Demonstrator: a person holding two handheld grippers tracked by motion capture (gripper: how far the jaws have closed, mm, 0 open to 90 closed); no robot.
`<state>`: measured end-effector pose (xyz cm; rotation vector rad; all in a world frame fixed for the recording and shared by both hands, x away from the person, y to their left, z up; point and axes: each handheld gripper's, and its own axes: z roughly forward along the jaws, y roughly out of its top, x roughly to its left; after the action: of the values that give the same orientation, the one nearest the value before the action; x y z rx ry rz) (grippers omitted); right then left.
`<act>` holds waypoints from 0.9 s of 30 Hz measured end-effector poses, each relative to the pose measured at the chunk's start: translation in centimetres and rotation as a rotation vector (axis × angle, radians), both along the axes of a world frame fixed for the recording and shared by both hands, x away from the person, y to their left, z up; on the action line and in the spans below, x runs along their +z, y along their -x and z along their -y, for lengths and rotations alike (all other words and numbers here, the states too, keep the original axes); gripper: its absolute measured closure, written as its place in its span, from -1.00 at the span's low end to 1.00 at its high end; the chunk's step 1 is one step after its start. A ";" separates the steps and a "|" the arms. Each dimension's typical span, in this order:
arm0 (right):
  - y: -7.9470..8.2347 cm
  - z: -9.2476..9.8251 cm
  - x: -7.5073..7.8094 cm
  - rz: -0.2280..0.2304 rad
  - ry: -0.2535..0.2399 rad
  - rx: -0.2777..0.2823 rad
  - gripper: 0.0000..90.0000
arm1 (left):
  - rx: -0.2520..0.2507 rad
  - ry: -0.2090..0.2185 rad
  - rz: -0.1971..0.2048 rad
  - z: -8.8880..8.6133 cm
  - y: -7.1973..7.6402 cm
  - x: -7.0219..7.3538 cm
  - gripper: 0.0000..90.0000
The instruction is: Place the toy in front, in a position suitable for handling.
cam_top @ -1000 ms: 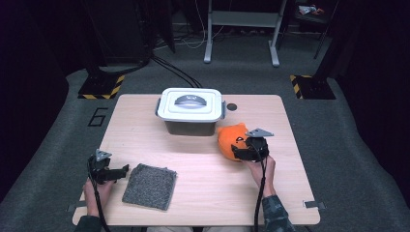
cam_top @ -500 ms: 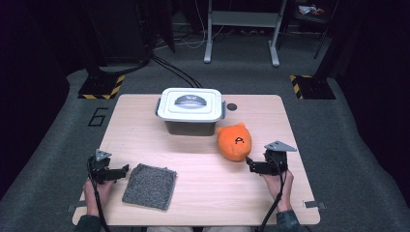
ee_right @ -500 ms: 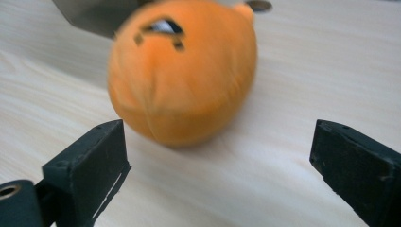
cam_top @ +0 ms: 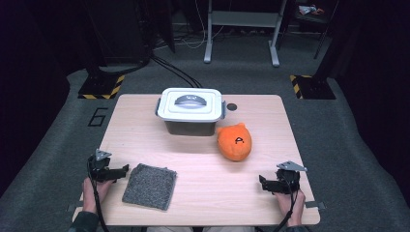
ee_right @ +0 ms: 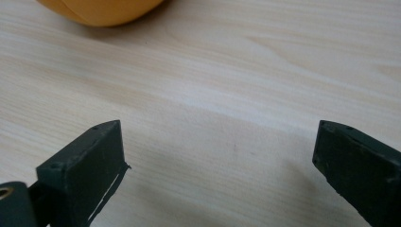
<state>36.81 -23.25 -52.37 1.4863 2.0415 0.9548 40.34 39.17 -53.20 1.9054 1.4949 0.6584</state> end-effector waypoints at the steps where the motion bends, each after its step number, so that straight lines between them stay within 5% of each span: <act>1: 0.0 0.0 -0.2 -0.002 0.008 -0.006 -0.95 | 0.007 -0.002 0.000 -0.1 0.0 0.0 -0.95; 7: 0.0 -0.2 -0.3 -0.005 0.040 -0.012 -0.94 | 0.025 0.060 0.001 -0.8 0.6 0.8 -0.95; 14: -0.3 -0.3 -0.5 -0.020 0.059 -0.006 -0.92 | -0.047 0.096 0.029 0.1 2.2 3.1 -0.98; 20: -0.4 -0.3 -0.5 -0.019 0.060 -0.015 -0.93 | -0.113 0.147 0.051 2.6 3.6 4.3 -0.97; 27: -0.3 -0.4 -0.5 -0.017 0.061 -0.020 -0.93 | -0.220 0.126 0.015 6.8 5.4 4.0 -0.98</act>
<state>37.11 -22.90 -52.91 1.4848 2.0457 0.8678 34.95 32.32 -49.23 1.9270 1.2624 0.4660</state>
